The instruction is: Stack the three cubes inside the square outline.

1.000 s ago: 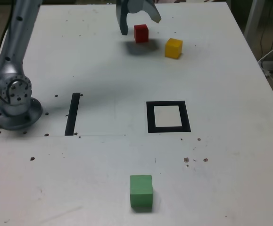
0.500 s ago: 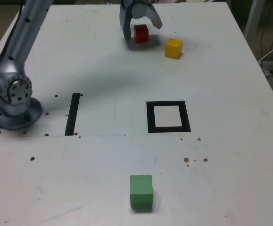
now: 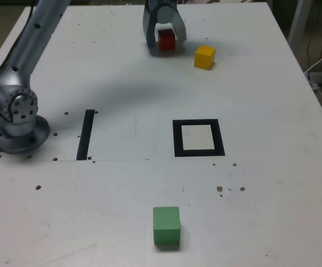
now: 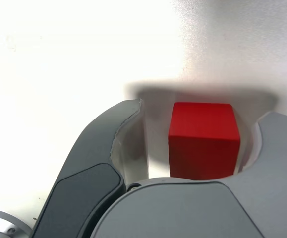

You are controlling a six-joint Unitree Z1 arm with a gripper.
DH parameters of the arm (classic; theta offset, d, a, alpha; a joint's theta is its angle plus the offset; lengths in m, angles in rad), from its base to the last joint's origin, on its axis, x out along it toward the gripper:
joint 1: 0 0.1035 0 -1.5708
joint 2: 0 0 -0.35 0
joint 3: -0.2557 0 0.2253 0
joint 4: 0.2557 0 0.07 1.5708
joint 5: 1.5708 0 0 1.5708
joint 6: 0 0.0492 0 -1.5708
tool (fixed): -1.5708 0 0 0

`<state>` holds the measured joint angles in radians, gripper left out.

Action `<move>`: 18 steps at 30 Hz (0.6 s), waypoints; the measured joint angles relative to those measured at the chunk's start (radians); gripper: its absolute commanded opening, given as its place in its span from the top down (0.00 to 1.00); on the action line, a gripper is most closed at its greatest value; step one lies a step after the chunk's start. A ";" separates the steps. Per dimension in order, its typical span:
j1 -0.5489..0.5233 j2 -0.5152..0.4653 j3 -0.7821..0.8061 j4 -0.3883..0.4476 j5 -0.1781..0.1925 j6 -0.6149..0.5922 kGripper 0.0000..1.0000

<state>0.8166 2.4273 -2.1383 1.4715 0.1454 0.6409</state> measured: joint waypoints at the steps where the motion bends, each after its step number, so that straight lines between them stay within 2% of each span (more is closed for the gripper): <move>1: 0.000 0.001 0.000 0.000 0.000 0.002 0.67; 18: -0.021 -0.001 0.007 0.000 0.014 0.003 0.68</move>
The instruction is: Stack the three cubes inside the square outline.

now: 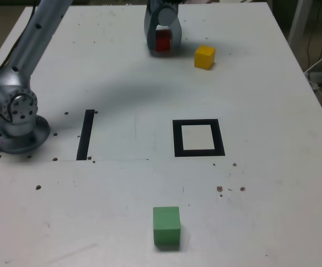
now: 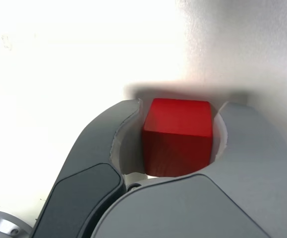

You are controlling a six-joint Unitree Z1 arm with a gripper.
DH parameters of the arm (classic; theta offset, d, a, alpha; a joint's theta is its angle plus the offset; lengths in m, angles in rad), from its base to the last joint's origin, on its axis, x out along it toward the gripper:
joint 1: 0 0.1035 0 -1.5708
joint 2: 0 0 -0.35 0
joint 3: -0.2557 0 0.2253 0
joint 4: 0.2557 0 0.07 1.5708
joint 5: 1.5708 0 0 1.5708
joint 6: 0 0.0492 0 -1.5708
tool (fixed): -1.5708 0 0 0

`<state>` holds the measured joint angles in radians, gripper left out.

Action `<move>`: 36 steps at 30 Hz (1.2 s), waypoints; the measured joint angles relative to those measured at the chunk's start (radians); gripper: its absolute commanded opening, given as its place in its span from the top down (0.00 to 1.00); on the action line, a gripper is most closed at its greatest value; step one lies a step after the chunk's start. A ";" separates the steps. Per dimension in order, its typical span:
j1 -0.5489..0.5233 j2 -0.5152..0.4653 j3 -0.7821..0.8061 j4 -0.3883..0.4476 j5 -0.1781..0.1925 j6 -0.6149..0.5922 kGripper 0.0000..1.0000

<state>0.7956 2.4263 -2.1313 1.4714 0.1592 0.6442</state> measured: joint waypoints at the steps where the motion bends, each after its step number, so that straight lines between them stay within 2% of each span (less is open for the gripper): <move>1: -0.003 -0.004 0.005 0.000 0.001 0.000 0.68; 5: -0.019 -0.049 0.042 0.002 0.003 -0.004 0.68; 11: -0.068 -0.171 0.161 0.003 0.002 -0.032 0.68; 17: -0.160 -0.314 0.314 -0.005 -0.002 -0.082 0.68; 23: -0.283 -0.440 0.488 -0.052 -0.017 -0.166 0.68; 27: -0.365 -0.500 0.561 -0.081 -0.047 -0.222 0.68; 30: -0.447 -0.531 0.639 -0.127 -0.108 -0.299 0.68; 36: -0.546 -0.537 0.668 -0.167 -0.155 -0.371 0.68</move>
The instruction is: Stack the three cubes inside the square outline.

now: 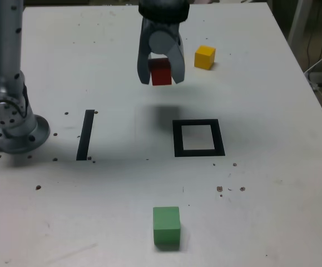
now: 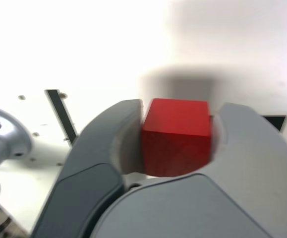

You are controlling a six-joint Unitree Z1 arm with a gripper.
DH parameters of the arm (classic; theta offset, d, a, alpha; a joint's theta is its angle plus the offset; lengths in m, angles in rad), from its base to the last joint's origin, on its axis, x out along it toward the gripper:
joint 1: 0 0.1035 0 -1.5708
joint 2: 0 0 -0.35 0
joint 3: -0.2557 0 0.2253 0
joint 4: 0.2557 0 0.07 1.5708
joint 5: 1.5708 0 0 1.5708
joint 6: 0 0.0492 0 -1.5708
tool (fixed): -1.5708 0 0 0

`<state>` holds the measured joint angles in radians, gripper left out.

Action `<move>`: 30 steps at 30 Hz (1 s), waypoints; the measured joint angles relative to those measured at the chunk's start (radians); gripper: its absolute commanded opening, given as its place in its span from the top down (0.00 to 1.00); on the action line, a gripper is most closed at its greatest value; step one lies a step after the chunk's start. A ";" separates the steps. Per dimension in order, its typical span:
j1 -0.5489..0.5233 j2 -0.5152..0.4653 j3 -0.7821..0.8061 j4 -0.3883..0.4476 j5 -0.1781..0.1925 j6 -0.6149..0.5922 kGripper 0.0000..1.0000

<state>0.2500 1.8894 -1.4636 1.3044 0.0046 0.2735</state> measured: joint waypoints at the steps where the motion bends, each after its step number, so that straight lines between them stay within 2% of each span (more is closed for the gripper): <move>1: -0.019 0.000 0.003 -0.004 -0.009 -0.013 0.68; 5: -0.083 0.003 0.005 -0.016 -0.036 -0.056 0.68; 11: -0.147 0.019 0.003 -0.027 -0.059 -0.092 0.68; 22: -0.218 0.090 -0.028 -0.054 -0.099 -0.113 0.68; 30: -0.232 0.130 -0.033 -0.085 -0.117 -0.115 0.68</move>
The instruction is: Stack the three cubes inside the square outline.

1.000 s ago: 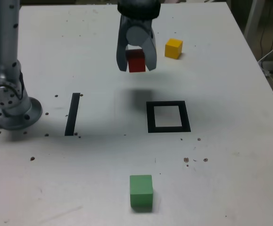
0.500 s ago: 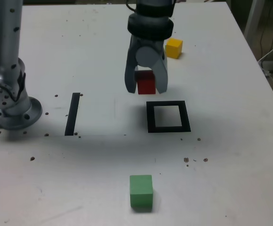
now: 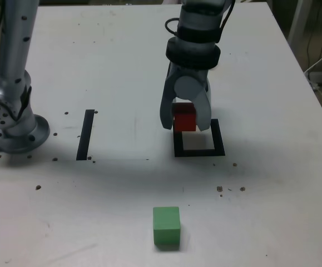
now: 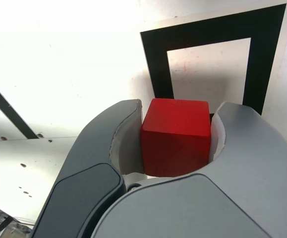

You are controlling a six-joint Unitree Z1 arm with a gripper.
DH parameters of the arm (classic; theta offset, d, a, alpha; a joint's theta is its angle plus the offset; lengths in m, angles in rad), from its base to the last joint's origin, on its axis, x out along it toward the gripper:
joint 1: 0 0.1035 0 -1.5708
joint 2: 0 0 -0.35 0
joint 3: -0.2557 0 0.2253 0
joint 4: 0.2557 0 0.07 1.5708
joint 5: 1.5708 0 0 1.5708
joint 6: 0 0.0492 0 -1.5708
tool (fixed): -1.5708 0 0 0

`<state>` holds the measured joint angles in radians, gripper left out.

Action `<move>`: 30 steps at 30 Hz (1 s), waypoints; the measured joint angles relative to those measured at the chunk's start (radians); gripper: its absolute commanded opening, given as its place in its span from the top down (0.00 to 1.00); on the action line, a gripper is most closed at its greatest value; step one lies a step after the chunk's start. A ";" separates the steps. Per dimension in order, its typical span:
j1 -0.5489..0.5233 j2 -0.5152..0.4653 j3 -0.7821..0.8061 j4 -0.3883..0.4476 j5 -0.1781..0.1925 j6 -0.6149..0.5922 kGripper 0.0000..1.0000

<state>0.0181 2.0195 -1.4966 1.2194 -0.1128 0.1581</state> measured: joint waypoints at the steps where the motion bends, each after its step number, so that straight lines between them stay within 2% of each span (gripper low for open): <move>1: 0.000 0.004 0.000 -0.006 -0.001 0.000 0.68; 11: 0.000 0.064 -0.004 -0.055 -0.001 0.003 0.68; 23: 0.000 0.092 -0.006 -0.083 0.000 0.004 0.67; 25: 0.000 0.092 -0.005 -0.085 0.002 0.004 0.60; 26: 0.001 0.093 -0.005 -0.086 0.002 0.004 0.53; 30: 0.007 0.093 -0.004 -0.091 0.003 0.013 0.17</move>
<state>0.0252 2.1125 -1.5003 1.1287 -0.1094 0.1707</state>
